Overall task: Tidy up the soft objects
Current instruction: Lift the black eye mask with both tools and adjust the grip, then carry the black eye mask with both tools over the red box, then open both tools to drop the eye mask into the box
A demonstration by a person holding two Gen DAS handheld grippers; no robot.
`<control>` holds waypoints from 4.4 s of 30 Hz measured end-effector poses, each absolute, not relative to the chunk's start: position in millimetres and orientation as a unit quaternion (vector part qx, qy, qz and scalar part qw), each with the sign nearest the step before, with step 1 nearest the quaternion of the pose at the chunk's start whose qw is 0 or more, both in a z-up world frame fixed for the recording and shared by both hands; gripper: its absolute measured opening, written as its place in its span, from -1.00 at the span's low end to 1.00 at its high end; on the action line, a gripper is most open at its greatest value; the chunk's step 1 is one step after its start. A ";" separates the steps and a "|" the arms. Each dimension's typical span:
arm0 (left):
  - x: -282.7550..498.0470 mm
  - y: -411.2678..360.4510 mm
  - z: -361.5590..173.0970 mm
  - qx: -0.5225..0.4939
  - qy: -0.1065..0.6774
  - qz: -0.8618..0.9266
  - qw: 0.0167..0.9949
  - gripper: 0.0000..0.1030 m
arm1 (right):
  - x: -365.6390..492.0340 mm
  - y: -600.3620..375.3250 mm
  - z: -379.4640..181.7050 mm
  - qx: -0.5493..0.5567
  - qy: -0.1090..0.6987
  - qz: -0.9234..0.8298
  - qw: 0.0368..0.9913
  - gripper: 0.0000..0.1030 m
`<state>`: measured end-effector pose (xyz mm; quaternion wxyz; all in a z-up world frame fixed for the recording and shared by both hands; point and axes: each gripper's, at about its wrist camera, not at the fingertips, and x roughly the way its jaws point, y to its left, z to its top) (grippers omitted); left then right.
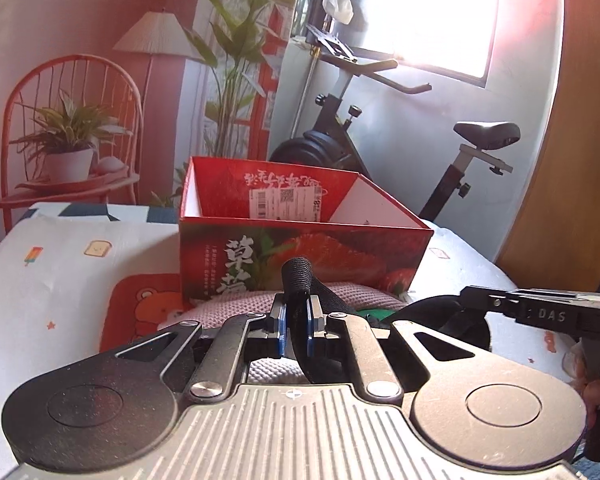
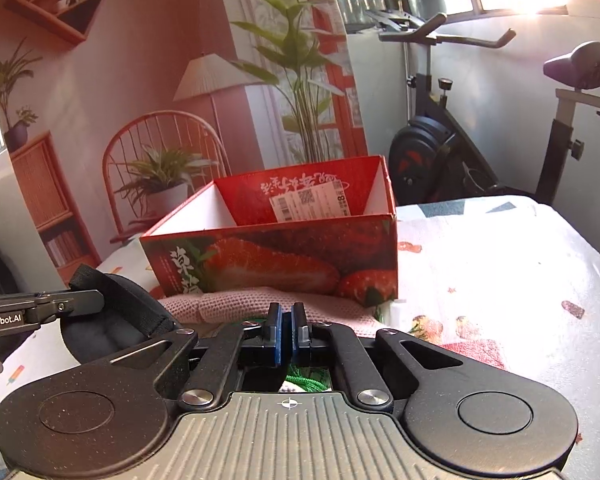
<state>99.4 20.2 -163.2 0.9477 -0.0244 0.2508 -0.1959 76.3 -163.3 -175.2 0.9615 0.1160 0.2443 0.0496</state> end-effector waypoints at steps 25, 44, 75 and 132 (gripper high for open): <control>108.3 33.5 -214.8 -0.033 0.371 -0.173 0.912 -0.79 | 72.5 -167.0 -228.3 0.205 0.343 0.062 0.915 -0.79; 110.4 36.8 -218.0 -0.044 0.382 -0.157 0.910 -0.77 | 68.0 -168.6 -230.6 0.205 0.382 0.058 0.899 -0.27; 93.2 36.5 -158.0 -0.038 0.262 -0.183 0.947 -0.81 | 72.2 -170.0 -164.1 0.155 0.268 0.109 0.945 -0.83; 297.5 -23.0 -143.0 -0.017 0.379 -0.201 0.903 0.64 | 284.9 -179.6 -158.9 0.054 0.341 0.017 0.938 0.33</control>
